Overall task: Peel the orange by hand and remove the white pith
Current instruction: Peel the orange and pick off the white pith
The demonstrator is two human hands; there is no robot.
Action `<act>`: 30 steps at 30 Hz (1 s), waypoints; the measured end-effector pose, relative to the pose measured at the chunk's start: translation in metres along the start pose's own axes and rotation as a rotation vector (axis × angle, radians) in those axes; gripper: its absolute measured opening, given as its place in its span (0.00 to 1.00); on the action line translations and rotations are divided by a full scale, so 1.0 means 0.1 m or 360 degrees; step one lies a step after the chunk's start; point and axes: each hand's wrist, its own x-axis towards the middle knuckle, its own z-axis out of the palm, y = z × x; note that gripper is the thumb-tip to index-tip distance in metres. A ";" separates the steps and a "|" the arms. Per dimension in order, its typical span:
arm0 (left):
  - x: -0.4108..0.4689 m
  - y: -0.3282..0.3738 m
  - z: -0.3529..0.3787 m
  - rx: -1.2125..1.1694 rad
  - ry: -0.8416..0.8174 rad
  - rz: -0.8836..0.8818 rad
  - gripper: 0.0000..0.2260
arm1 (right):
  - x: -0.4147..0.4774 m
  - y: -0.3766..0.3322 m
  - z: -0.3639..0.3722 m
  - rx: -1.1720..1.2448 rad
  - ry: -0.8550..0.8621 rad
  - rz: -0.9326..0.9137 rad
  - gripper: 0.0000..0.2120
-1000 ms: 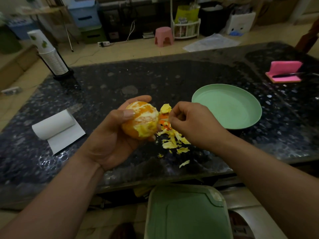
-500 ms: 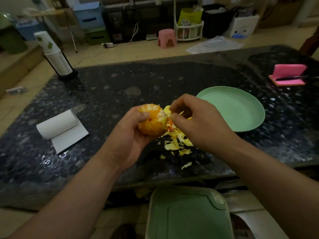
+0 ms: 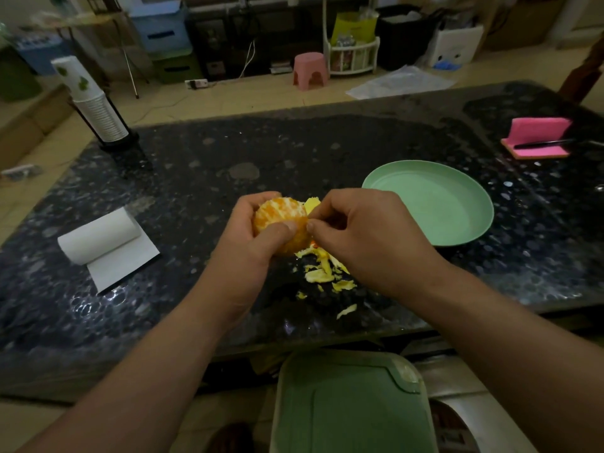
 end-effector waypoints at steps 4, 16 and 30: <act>-0.01 -0.01 0.01 0.0067 0.0021 0.0018 0.21 | -0.01 -0.02 0.02 -0.0173 0.0056 -0.0112 0.05; -0.03 0.08 -0.01 -0.0238 -0.0059 -0.0130 0.21 | -0.01 0.07 -0.08 -0.0072 0.0031 -0.0330 0.06; -0.01 0.10 -0.08 0.0126 -0.0084 -0.0261 0.13 | 0.01 0.05 -0.05 -0.0466 -0.0043 -0.0641 0.07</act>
